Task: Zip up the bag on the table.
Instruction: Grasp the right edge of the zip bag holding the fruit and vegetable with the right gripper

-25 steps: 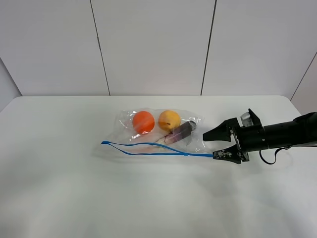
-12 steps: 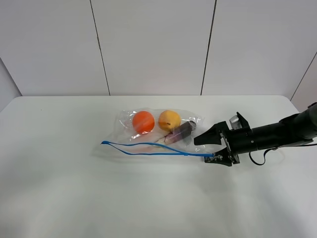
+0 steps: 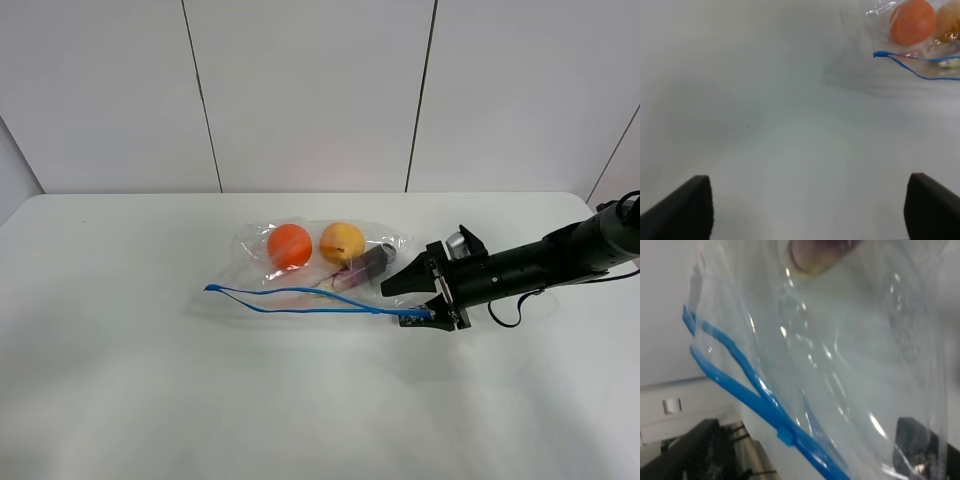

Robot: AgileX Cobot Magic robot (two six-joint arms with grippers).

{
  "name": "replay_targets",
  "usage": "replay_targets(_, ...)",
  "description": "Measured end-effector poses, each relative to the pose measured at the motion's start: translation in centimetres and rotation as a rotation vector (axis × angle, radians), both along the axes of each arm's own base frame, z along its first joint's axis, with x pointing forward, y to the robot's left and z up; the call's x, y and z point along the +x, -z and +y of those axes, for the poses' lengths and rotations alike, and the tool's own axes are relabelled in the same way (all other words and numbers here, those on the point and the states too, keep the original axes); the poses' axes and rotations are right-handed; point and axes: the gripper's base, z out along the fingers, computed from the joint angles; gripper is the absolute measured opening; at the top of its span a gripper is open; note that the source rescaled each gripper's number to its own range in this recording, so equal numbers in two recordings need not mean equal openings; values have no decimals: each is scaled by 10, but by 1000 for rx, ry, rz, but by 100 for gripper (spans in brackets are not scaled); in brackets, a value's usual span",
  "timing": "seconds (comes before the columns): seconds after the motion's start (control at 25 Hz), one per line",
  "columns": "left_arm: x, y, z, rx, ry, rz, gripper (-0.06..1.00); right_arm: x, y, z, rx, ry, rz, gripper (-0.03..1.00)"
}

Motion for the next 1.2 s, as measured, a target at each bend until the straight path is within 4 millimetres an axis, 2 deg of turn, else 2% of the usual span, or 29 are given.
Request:
replay_targets(0.28, 0, 0, 0, 0, 0, 0, 100, -3, 1, -1, -18, -34, 5, 81)
replay_targets(0.36, 0, 0, 0, 0, 0, 0, 100, -3, 2, -1, -19, -35, 6, 75)
replay_targets(0.52, 0, 0, 0, 0, 0, 0, 100, -3, 2, -1, -19, -36, 6, 55)
replay_targets(0.6, 0, 0, 0, 0, 0, 0, 100, -3, 2, -1, -19, -34, 9, 50)
replay_targets(1.0, 0, 0, 0, 0, 0, 0, 100, -3, 2, -1, -19, -33, 11, 46)
replay_targets(1.2, 0, 0, 0, 0, 0, 0, 100, -3, 2, 0, -18, -34, 12, 25)
